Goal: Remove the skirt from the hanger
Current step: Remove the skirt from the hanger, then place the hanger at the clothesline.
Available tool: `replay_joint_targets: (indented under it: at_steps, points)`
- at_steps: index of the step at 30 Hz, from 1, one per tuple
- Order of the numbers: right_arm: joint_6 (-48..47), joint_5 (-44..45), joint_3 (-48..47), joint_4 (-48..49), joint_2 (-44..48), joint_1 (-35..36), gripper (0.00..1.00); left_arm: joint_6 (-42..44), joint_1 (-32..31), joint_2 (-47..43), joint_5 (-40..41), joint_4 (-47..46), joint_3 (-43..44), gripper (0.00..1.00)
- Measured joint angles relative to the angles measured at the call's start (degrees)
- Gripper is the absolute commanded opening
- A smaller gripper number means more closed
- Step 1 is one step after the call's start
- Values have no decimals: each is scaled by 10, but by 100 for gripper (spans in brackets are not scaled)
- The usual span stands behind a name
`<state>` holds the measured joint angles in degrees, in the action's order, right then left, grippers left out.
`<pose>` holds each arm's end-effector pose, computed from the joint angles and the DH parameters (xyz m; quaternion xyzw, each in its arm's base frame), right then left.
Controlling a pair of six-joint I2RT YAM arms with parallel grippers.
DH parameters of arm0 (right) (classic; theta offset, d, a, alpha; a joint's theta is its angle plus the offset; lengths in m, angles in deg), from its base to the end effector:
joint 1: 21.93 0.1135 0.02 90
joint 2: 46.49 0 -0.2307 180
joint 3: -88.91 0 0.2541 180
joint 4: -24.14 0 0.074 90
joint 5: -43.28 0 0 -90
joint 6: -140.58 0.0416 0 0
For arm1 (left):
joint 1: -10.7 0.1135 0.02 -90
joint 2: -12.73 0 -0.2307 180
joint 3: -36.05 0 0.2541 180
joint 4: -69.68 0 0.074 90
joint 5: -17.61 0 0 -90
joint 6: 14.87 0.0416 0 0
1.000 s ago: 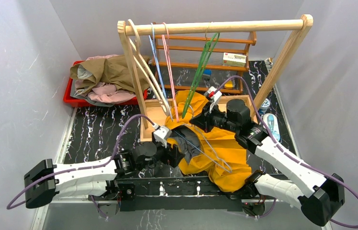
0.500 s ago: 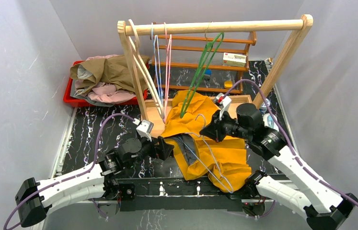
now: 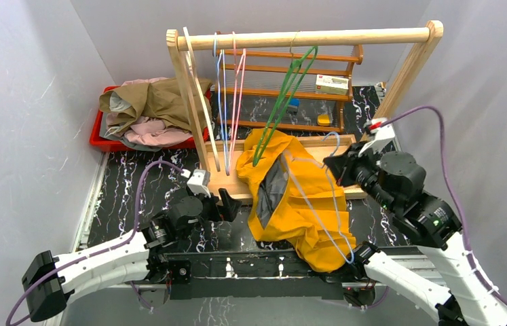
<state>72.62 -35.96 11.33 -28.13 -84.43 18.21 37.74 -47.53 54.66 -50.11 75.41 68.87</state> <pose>0.1165 0.0881 0.3923 -0.0644 0.7767 0.2587 0.5707 0.1229 -0.1685 0.1986 0.0247 0.7861 -0.3405 0.5153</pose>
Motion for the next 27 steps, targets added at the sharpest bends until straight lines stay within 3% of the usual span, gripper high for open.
replay_joint_targets:
  at_steps: [7,15,20,27]
  points:
    - [-68,139,-171,-4,-106,-1,0,-3,0,6,8,20,1,94]
    - [-155,176,-277,6,-197,0,0,-1,0,30,-7,14,6,95]
    - [-199,193,-392,11,-256,0,0,-1,0,37,-21,5,6,95]
    - [-238,199,-445,64,-274,0,0,3,0,34,-39,-4,6,98]
